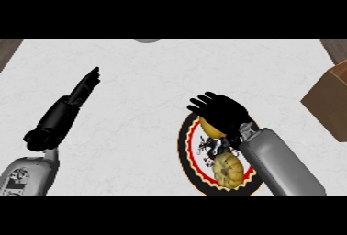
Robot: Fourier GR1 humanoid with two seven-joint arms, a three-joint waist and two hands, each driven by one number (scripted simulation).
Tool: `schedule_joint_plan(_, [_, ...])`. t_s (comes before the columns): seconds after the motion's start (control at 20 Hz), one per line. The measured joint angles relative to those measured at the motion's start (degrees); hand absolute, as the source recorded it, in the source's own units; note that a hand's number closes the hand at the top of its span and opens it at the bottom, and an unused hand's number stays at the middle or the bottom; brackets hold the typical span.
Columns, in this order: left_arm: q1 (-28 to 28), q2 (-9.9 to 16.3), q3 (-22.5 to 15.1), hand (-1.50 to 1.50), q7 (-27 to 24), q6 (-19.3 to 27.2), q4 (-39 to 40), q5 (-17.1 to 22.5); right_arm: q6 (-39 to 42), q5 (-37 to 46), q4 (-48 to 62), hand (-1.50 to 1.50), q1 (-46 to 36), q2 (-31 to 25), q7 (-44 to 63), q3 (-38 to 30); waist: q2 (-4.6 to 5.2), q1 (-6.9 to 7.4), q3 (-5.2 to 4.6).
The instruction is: Pick the lemon from the plate and place it in the cardboard box
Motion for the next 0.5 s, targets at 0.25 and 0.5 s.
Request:
schedule_joint_plan(0.25, [0.1,0.1,1.4,0.00,-0.2,-0.6,-0.1,-0.3,-6.7,1.8,2.7,1.50,1.1,0.1,-5.7,1.3,-0.05,0.04,-0.03])
schedule_joint_plan(0.5, [0.6,-0.5,1.7,0.00,-1.3,-1.3,0.7,-1.0,-12.5,3.1,4.4,1.50,-0.2,1.0,-9.8,0.2,-0.09,0.02,-0.05])
